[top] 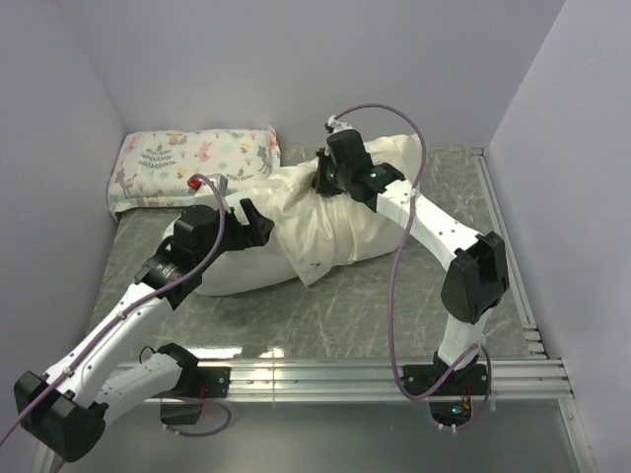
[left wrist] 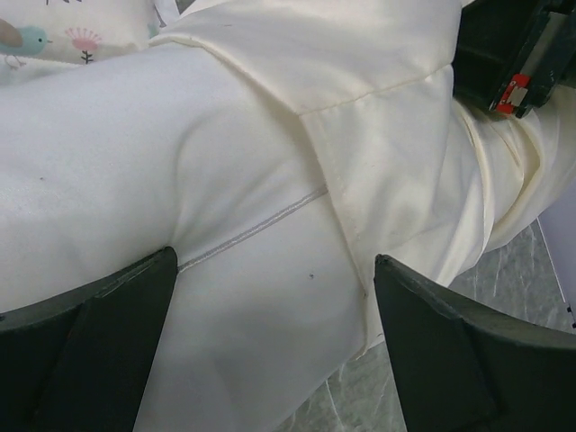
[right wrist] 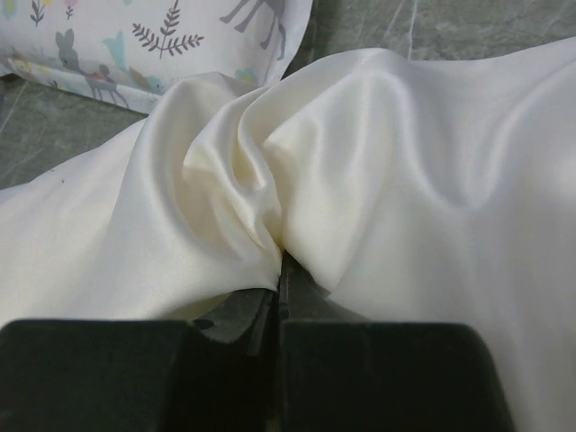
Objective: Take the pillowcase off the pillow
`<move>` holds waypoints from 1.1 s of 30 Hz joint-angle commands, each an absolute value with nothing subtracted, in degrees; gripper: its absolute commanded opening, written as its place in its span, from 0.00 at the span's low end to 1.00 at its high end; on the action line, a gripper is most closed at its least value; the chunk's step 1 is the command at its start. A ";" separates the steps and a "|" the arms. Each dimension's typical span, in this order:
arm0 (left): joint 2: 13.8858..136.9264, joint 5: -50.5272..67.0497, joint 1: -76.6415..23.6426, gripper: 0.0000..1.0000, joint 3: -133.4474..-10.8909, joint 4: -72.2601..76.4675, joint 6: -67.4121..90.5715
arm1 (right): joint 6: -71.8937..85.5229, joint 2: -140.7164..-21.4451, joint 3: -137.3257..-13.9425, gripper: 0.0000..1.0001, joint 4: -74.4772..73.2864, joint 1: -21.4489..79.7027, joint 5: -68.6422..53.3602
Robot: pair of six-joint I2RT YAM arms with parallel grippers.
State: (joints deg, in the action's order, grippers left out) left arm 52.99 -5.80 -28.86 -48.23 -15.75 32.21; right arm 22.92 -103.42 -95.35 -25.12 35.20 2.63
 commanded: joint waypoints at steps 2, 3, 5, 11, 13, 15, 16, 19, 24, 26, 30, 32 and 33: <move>53.70 -8.53 -27.25 0.98 -45.97 -26.54 33.05 | 22.06 -101.86 -94.13 0.00 -31.55 28.66 7.12; 53.79 -8.44 -27.07 0.97 -46.14 -26.89 32.96 | 22.06 -101.69 -94.04 0.00 -31.64 28.13 6.77; 54.40 -9.05 -26.72 0.95 -46.32 -27.85 32.87 | 22.32 -101.17 -93.34 0.00 -31.38 26.46 6.15; 57.91 -8.79 -26.72 0.82 -46.14 -28.48 32.26 | 22.59 -99.58 -92.72 0.00 -30.76 24.70 4.57; 60.71 -8.44 -26.72 0.88 -46.67 -28.91 32.26 | 22.76 -99.14 -93.42 0.00 -31.20 24.79 3.87; 62.39 -8.35 -26.81 0.87 -47.20 -28.83 31.99 | 22.41 -97.91 -93.78 0.00 -31.20 24.96 3.43; 63.62 -8.52 -26.81 0.82 -47.37 -28.65 31.91 | 22.24 -97.56 -94.39 0.04 -31.72 24.87 3.78; 65.56 -10.36 -26.72 0.30 -48.69 -29.70 32.08 | 20.75 -95.28 -94.66 0.46 -32.52 24.96 3.61; 65.66 -11.78 -26.72 0.00 -50.27 -30.50 31.99 | 18.37 -85.62 -91.15 0.78 -31.81 25.14 6.58; 64.78 -12.39 -26.72 0.00 -50.97 -31.37 31.91 | 17.41 -82.46 -89.39 0.84 -32.95 25.14 8.51; 63.46 -13.09 -26.72 0.00 -54.04 -33.66 31.12 | 17.22 -78.84 -84.65 0.87 -34.27 25.14 16.49; 62.93 -13.01 -26.72 0.00 -55.19 -34.54 30.42 | 17.32 -77.00 -81.40 0.89 -32.88 25.22 17.23; 62.84 -12.83 -26.81 0.00 -56.24 -35.15 30.24 | 17.23 -76.91 -79.99 0.92 -30.70 25.22 16.53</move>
State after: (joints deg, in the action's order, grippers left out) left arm 62.48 -8.60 -27.81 -55.35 -22.87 33.30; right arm 18.76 -77.19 -83.68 -31.59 25.19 12.21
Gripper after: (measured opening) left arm 0.036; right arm 0.901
